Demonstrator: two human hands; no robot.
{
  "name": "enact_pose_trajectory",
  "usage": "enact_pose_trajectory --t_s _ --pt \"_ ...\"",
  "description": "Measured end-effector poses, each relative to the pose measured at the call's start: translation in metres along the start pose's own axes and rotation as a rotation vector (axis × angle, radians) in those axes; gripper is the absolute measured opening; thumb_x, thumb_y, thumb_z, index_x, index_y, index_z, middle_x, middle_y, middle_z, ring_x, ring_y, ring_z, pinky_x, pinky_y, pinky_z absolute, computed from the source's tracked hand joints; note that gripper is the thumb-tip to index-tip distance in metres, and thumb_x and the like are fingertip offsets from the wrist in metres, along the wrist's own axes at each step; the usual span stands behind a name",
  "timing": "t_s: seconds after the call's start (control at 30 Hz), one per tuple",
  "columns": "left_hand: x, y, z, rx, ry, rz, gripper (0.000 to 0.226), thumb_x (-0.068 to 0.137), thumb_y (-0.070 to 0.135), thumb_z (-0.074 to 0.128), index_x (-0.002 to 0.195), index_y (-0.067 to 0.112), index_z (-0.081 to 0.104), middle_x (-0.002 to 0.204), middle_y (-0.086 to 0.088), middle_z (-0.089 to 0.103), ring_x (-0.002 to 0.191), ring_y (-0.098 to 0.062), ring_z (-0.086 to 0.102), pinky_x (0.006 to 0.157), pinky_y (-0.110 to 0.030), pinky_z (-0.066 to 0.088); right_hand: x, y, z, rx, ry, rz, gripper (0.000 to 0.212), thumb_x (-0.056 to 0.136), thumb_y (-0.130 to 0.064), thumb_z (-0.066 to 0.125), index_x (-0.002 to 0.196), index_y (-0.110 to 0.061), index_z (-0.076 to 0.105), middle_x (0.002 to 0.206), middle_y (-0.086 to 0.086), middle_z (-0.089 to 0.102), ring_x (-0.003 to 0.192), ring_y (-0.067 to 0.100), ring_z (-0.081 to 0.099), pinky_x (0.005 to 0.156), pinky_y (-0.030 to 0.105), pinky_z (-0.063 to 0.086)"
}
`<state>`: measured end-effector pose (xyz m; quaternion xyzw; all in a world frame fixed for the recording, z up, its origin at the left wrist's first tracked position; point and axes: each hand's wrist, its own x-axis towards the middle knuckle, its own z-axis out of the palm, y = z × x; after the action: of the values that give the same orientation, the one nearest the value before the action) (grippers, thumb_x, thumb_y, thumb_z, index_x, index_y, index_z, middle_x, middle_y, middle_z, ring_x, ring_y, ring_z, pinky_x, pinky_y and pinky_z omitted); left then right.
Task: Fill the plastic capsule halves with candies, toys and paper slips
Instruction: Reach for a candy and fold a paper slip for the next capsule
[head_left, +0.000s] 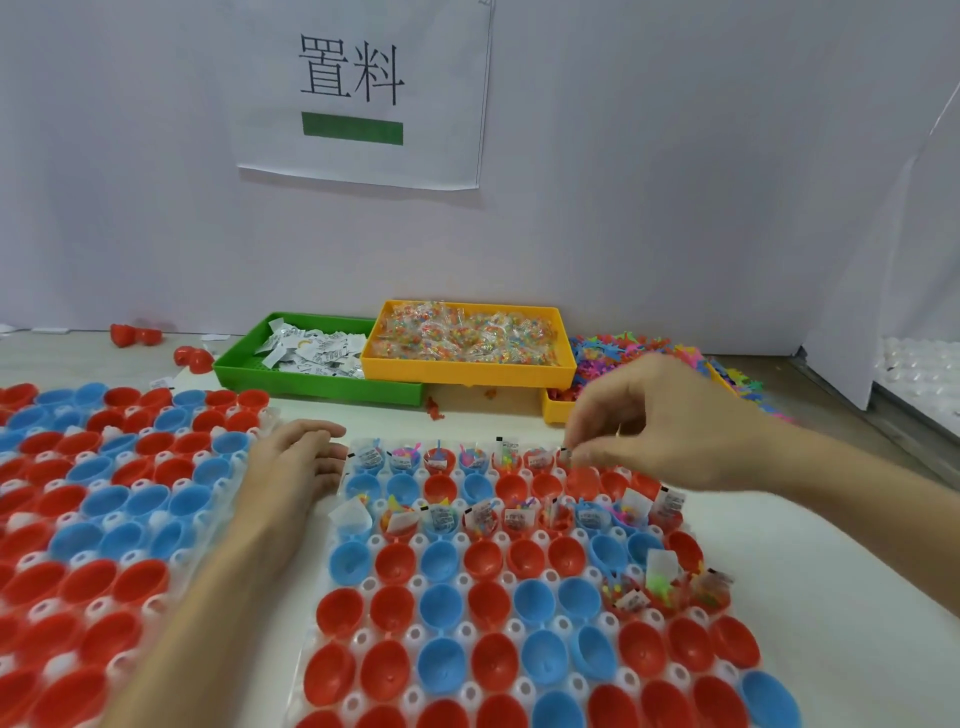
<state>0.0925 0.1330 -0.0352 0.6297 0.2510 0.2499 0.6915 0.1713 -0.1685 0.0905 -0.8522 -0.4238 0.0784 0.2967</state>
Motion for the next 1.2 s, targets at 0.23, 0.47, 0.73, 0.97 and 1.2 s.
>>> enact_pose_trajectory --t_s 0.23,0.47,0.73,0.97,1.2 --pt "0.002 -0.003 -0.001 0.026 -0.001 0.018 0.024 0.097 0.002 0.045 0.091 0.009 0.068 0.080 -0.012 0.065 0.069 -0.019 0.059 0.063 -0.028 0.048 -0.022 -0.006 0.028 -0.052 -0.200 -0.025 0.012 0.085 -0.013 0.078 0.080 -0.023 0.075 0.077 -0.010 0.073 0.073 0.003 0.068 0.065 0.011 0.048" --pt "0.002 -0.004 -0.002 0.047 -0.005 0.038 0.023 0.096 0.000 0.046 0.092 0.007 0.068 0.080 -0.013 0.065 0.071 -0.021 0.060 0.064 -0.029 0.049 -0.020 0.001 0.040 -0.100 -0.289 0.003 0.006 0.087 -0.017 0.076 0.083 -0.022 0.074 0.080 -0.009 0.074 0.075 0.004 0.067 0.074 0.026 0.056" --pt "0.002 -0.006 -0.002 0.065 -0.011 0.043 0.024 0.096 0.002 0.047 0.092 0.009 0.069 0.080 -0.013 0.065 0.072 -0.021 0.059 0.063 -0.028 0.048 0.018 0.015 0.034 -0.229 -0.018 -0.038 0.017 0.096 -0.034 0.063 0.092 -0.027 0.078 0.080 -0.020 0.071 0.078 0.000 0.065 0.071 0.020 0.053" --pt "0.000 -0.003 -0.001 0.061 0.002 0.034 0.023 0.098 0.002 0.046 0.093 0.008 0.068 0.081 -0.014 0.065 0.071 -0.021 0.059 0.061 -0.028 0.048 0.102 0.031 0.053 -0.313 -0.256 0.197 0.060 0.106 -0.050 0.020 0.072 -0.012 0.051 0.072 0.005 0.051 0.074 0.020 0.050 0.082 0.031 0.045" --pt "-0.004 0.001 0.000 0.039 -0.003 0.027 0.025 0.101 0.004 0.044 0.093 0.006 0.068 0.082 -0.015 0.064 0.072 -0.022 0.057 0.062 -0.029 0.048 0.137 0.037 0.066 -0.266 -0.472 0.427 0.088 0.091 -0.075 0.000 0.159 -0.023 0.017 0.167 0.002 0.013 0.154 0.026 0.010 0.125 0.047 0.007"
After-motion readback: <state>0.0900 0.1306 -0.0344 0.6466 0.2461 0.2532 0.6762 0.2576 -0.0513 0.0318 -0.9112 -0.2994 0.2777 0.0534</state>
